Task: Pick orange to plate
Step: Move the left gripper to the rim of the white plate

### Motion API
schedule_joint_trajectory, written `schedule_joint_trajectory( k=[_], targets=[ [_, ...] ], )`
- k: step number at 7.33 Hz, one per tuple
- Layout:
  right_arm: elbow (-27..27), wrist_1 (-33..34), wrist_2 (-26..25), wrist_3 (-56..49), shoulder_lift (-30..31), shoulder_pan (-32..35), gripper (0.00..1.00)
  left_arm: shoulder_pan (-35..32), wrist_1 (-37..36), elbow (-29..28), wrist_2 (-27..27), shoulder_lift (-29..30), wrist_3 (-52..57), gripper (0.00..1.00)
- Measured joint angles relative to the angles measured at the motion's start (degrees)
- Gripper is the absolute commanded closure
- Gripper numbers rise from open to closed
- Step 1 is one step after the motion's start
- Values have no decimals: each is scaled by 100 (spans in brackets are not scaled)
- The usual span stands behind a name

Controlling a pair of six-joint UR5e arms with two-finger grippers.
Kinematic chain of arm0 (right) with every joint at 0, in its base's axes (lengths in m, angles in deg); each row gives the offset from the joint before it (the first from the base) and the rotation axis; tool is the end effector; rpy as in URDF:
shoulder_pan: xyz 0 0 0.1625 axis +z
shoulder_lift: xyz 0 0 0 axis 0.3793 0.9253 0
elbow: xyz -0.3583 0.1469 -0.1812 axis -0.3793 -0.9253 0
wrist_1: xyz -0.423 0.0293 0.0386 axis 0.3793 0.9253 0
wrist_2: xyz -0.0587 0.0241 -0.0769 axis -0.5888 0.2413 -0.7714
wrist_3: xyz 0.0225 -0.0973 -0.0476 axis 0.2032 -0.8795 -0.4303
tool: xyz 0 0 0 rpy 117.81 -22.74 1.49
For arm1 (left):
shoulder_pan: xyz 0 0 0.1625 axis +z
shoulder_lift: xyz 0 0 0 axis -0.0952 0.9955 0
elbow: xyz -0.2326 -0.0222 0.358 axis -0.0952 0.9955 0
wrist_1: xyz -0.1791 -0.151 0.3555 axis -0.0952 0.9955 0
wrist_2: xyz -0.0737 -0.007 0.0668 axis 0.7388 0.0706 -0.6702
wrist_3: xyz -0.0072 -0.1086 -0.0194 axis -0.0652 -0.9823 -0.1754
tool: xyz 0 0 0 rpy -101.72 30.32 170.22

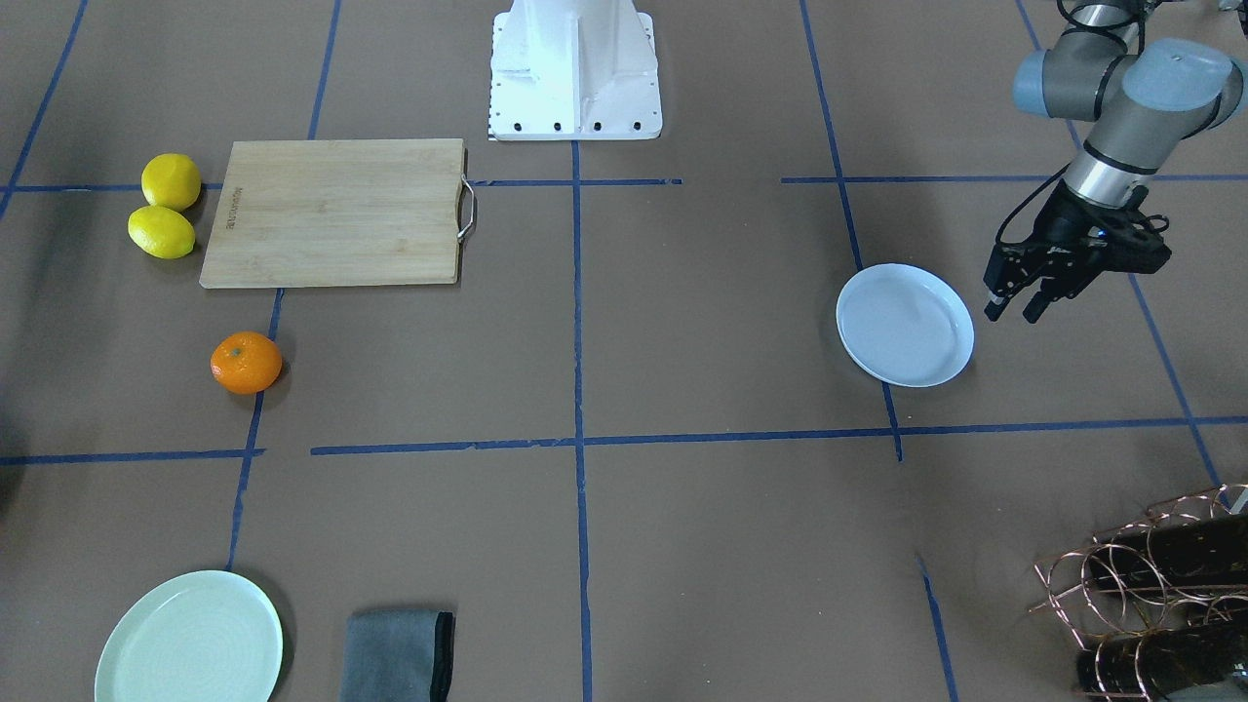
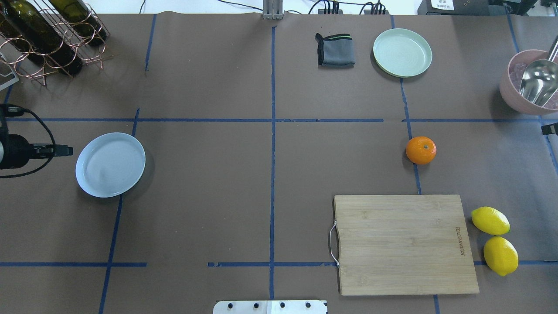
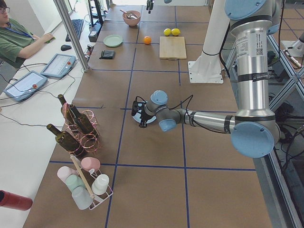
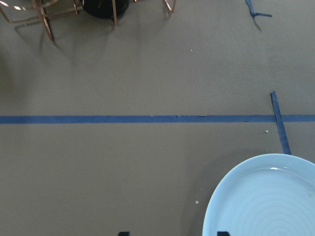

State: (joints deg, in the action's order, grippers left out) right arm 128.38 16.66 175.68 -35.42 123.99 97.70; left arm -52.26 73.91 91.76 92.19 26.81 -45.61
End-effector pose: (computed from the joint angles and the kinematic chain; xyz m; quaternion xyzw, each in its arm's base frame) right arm -0.0617 -0.4658 0.5943 0.1829 -0.4241 -0.0692 0.8843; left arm 0.2684 -0.4362 0.5670 0.1789 0.4349 -0.0803 0.8789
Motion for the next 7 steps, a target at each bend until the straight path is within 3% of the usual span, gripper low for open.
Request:
schedule_joint_trajectory(
  k=[1, 2, 3, 6, 7],
  targets=[
    [0, 0, -4, -2, 3, 0, 0, 160, 20, -138, -144, 114, -123, 49],
    [0, 0, -6, -3, 5, 0, 0, 235, 27, -224, -202, 179, -171, 57],
    [-1, 1, -9, -4, 5, -2, 0, 262, 30, -279, -222, 226, -187, 78],
    [-17, 1, -15, -12, 6, -1, 0, 293, 24, -343, -228, 299, -181, 85],
    [-22, 0, -16, -14, 6, 0, 0, 311, 25, -347, -228, 313, -180, 100]
  ],
)
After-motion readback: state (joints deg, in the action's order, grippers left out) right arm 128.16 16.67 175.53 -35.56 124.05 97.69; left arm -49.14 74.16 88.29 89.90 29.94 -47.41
